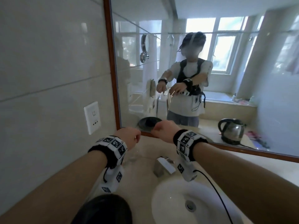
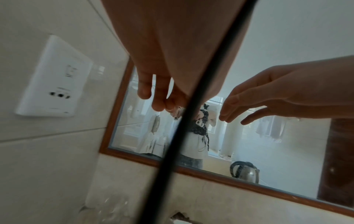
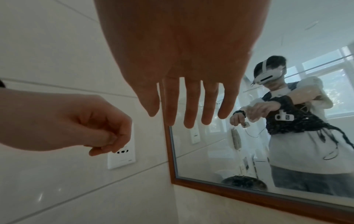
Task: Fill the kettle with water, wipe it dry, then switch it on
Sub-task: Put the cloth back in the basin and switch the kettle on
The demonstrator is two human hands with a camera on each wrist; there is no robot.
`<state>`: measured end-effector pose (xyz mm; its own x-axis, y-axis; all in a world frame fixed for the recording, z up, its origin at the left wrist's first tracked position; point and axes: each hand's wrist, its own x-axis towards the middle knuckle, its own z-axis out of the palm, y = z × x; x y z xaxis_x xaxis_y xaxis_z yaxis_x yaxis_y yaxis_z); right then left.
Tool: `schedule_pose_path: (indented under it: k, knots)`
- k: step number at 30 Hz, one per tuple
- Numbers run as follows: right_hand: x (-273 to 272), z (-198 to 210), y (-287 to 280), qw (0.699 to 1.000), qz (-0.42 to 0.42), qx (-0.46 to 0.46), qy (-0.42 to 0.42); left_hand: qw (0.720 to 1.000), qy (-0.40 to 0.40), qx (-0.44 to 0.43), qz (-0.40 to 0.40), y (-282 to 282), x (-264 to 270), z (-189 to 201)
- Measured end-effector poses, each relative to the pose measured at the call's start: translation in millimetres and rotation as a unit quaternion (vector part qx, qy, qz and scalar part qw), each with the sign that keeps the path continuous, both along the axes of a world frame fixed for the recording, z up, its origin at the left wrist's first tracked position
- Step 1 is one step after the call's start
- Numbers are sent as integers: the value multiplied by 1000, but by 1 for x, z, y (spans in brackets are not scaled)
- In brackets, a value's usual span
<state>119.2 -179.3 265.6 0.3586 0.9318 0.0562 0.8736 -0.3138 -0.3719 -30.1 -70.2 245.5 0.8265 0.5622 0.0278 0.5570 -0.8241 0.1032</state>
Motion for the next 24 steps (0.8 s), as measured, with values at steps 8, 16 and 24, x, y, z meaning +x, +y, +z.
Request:
schedule_pose_path:
  k: [8,16,24]
  knots:
    - [63,-8,-74,996,-86,5,22,994,-14,39,-97,-56,83,7]
    - [130,-35,-196,977,-210,10,45,977,14,5,-214,-142,171,-23]
    - [144,-97,-332,947,-311,-30,75,937,85,-37,-338,-232,236,-93]
